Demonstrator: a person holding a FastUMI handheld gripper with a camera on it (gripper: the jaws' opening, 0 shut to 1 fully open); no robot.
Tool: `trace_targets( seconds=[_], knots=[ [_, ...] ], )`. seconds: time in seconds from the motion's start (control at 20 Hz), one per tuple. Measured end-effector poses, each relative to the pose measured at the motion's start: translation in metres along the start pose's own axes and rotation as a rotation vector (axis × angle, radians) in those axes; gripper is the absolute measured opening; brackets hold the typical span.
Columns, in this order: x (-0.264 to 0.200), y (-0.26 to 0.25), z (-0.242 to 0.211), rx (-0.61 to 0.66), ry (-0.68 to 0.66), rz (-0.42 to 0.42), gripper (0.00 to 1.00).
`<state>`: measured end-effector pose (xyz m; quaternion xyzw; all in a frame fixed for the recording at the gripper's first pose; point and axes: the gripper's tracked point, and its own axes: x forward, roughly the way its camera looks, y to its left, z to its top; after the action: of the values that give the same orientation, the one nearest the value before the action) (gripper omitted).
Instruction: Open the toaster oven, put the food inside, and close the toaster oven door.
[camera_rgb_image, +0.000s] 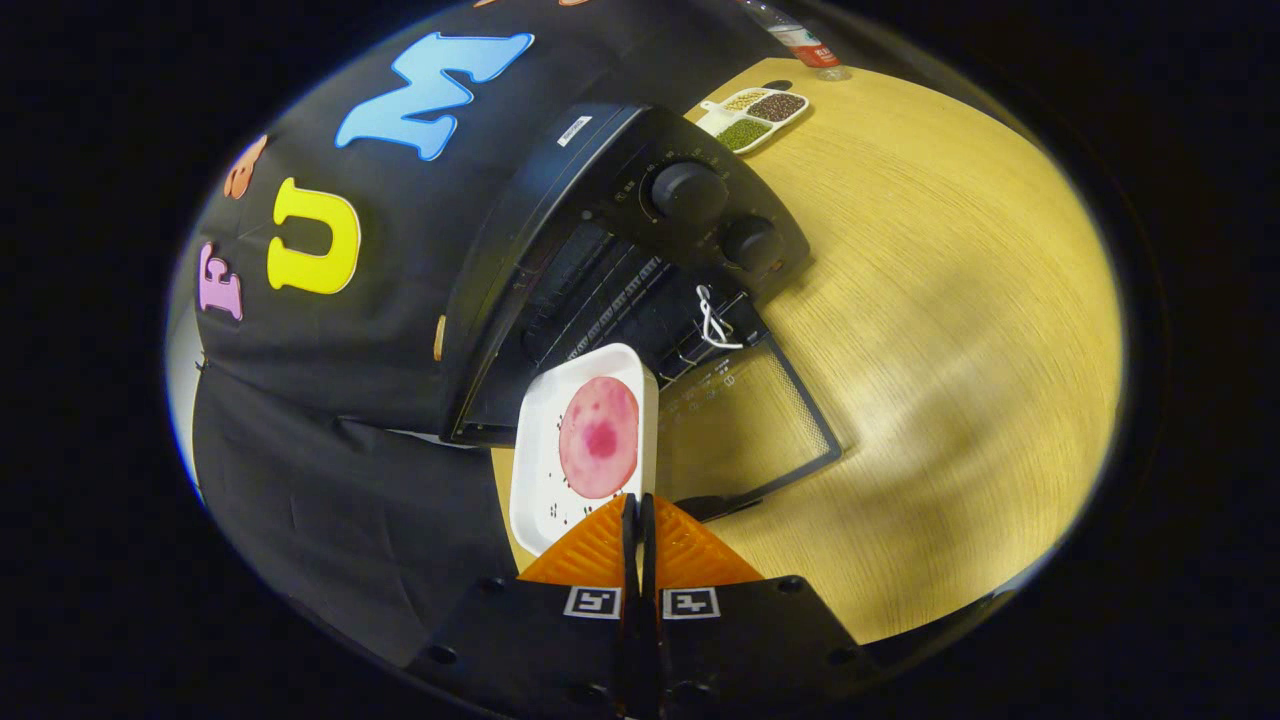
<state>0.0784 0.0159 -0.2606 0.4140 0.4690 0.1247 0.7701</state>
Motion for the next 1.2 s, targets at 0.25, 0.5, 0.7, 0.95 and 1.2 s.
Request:
trace_targets(
  seconds=[0.25,0.5,0.7,0.95,1.2],
  knots=[
    [0.032,0.007,0.015,0.076,-0.042,0.028,0.01],
    [0.058,0.006,0.03,0.145,-0.075,0.014,0.01],
    [0.075,0.016,0.048,0.216,-0.142,0.031,0.01],
    [0.096,0.027,0.061,0.307,-0.222,0.029,0.01],
    [0.114,0.033,0.072,0.324,-0.296,0.014,0.02]
  ],
)
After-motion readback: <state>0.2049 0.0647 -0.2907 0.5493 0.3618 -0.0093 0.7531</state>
